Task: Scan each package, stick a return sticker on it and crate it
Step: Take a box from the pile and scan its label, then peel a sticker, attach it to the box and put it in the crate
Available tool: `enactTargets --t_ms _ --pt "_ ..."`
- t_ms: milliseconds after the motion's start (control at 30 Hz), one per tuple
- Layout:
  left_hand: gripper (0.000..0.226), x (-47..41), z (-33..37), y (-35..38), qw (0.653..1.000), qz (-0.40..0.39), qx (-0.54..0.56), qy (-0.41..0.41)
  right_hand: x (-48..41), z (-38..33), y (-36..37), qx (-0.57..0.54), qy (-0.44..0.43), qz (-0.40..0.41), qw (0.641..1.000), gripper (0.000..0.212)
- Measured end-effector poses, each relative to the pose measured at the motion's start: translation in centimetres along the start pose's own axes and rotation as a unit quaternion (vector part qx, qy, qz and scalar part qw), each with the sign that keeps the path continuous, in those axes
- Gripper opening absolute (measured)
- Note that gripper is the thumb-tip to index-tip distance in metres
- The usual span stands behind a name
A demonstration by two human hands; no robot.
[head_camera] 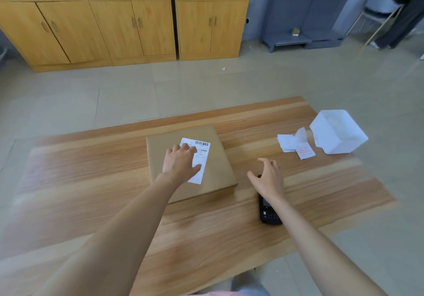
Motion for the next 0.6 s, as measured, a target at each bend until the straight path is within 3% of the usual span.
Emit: enactTargets --t_ms 300,600 --pt "0.047 -4.3 8.0 1.8 1.0 -0.003 -0.009 0.022 -5.4 7.2 -3.8 0.02 0.014 0.007 1.0 0.051" --pt "0.049 -9.6 19.6 6.5 0.999 -0.025 0.02 -0.022 -12.9 16.7 -7.1 0.006 0.007 -0.018 1.0 0.049"
Point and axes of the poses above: each hand's wrist, its own x-axis away from the middle knuckle, its own y-axis out of the palm, z = x × y, the point moved 1 cm from there along -x, towards the middle knuckle, and after that the axes turned 11 degrees about x, right-handed, at the moved point
